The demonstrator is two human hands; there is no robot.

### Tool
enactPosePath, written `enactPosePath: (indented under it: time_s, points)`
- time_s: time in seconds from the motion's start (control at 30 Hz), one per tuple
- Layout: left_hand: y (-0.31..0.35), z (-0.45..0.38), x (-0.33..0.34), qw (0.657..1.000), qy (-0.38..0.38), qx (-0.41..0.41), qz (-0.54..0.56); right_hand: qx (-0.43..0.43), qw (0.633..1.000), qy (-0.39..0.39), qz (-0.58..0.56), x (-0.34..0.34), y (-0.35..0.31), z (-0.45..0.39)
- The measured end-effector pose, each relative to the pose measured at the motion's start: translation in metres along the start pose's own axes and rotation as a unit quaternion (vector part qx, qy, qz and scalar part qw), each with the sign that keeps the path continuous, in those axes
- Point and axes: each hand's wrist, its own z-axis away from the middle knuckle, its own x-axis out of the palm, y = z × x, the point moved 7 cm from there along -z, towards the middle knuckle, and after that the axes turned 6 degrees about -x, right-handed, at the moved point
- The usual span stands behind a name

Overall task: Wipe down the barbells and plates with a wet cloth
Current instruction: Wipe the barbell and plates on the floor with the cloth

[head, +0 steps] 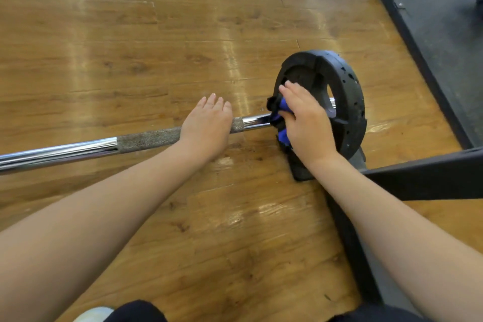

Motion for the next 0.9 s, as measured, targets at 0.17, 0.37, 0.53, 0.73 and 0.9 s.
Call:
enactPosePath:
  time_s: [0.17, 0.37, 0.53, 0.73, 0.9]
  points:
    - [0.000, -0.001, 0.001, 1.000, -0.015, -0.011, -0.005, -0.001, 1.000, -0.016, 0.015, 0.011, 0.005, 0.035]
    - [0.037, 0.001, -0.012, 0.997, 0.049, 0.034, 0.041, 0.054, 0.997, -0.031, -0.042, 0.012, 0.018, 0.069]
    - [0.072, -0.013, -0.012, 0.993, 0.062, 0.074, 0.066, 0.065, 0.997, -0.015, -0.032, 0.012, 0.016, 0.070]
    - [0.084, -0.021, -0.005, 0.992, 0.064, 0.104, 0.040, 0.047, 0.999, 0.017, -0.004, 0.017, 0.017, 0.075]
    - [0.088, -0.026, -0.011, 0.986, 0.113, 0.108, 0.061, 0.031, 0.999, 0.026, 0.010, 0.018, 0.017, 0.076]
